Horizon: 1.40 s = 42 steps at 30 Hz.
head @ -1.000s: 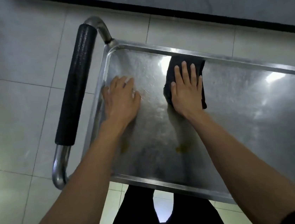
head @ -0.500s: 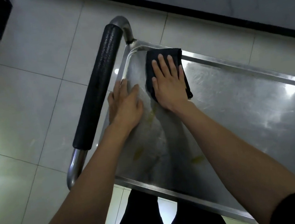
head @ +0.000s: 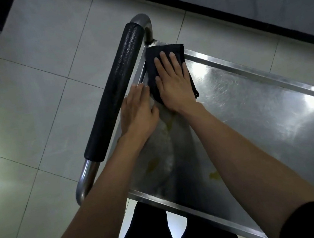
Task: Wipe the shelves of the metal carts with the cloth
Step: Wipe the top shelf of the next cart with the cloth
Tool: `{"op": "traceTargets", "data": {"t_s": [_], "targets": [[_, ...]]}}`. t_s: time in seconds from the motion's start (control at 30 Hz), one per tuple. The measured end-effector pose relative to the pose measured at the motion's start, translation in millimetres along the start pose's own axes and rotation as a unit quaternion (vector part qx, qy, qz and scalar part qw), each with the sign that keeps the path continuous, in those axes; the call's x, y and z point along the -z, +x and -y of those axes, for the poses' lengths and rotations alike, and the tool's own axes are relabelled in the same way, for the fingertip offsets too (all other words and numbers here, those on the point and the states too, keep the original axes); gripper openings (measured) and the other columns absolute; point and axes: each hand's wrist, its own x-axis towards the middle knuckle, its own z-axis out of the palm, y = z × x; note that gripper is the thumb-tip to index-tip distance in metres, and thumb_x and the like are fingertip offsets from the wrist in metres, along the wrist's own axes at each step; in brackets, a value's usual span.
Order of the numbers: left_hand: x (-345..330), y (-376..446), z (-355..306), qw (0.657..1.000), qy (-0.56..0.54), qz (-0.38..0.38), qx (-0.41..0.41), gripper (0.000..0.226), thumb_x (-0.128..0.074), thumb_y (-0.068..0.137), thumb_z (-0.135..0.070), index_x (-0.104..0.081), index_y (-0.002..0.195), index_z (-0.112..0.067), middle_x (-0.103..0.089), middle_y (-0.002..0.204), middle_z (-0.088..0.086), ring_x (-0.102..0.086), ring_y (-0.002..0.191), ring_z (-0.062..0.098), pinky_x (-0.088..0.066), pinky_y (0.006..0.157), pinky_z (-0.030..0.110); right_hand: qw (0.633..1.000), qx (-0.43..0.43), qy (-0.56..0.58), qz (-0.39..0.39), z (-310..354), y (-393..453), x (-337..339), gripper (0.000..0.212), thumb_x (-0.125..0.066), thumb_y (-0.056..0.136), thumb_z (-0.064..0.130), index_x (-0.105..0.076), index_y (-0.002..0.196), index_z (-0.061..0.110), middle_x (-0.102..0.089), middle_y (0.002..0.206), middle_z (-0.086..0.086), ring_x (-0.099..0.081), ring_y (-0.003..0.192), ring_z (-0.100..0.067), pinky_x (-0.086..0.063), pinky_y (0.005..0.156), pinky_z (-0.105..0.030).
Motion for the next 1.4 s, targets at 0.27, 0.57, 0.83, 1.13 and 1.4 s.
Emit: {"op": "traceTargets", "data": {"t_s": [0.27, 0.57, 0.83, 1.13, 1.4], "targets": [[0.9, -8.3, -34.9, 0.996, 0.065, 0.049, -0.022, 0.054, -0.046, 0.098, -0.04, -0.04, 0.148, -0.019, -0.027, 0.16, 0.01, -0.017, 0.151, 0.032, -0.024, 0.119, 0.055, 0.995, -0.092, 0.01, -0.027, -57.4, -60.6, 10.8, 0.058, -0.019, 0.105, 0.038, -0.013, 0.16, 0.022, -0.003, 0.168, 0.002, 0.003, 0.154, -0.02, -0.004, 0.124, -0.049], [-36.8, -34.0, -147.8, 0.987, 0.081, 0.081, -0.116, 0.054, -0.045, 0.1, -0.041, -0.04, 0.15, -0.02, -0.031, 0.161, 0.008, -0.02, 0.151, 0.031, -0.023, 0.118, 0.056, 0.984, -0.171, 0.024, -0.033, -169.0, -164.0, 35.2, 0.059, -0.013, 0.103, 0.04, -0.007, 0.16, 0.025, 0.003, 0.168, 0.004, 0.008, 0.154, -0.018, 0.0, 0.124, -0.048], [-65.9, -62.8, -220.2, 0.969, 0.122, 0.108, -0.184, 0.047, -0.045, 0.099, -0.04, -0.05, 0.141, -0.022, -0.041, 0.154, 0.007, -0.03, 0.146, 0.03, -0.026, 0.112, 0.06, 0.976, -0.212, 0.028, -0.035, -235.9, -236.5, 50.7, 0.057, -0.016, 0.105, 0.039, -0.005, 0.16, 0.026, 0.005, 0.168, 0.004, 0.01, 0.154, -0.018, -0.003, 0.124, -0.051], [-47.9, -64.6, -152.9, 0.986, 0.077, 0.07, -0.134, 0.045, -0.05, 0.098, -0.037, -0.053, 0.139, -0.02, -0.045, 0.151, 0.006, -0.033, 0.144, 0.029, -0.027, 0.113, 0.057, 0.972, -0.233, 0.009, -0.03, -203.7, -222.8, 39.0, 0.058, -0.018, 0.106, 0.038, -0.003, 0.16, 0.025, 0.008, 0.168, 0.001, 0.014, 0.153, -0.023, 0.0, 0.123, -0.055], [-16.6, -67.3, -52.9, 0.995, 0.056, 0.037, -0.071, 0.04, -0.055, 0.096, -0.035, -0.058, 0.132, -0.019, -0.053, 0.141, 0.005, -0.044, 0.133, 0.029, -0.036, 0.106, 0.05, 0.987, -0.157, -0.007, -0.018, -79.7, -175.7, -5.4, 0.059, -0.017, 0.105, 0.041, -0.005, 0.16, 0.025, 0.006, 0.168, 0.0, 0.012, 0.153, -0.024, -0.001, 0.123, -0.054]]}}
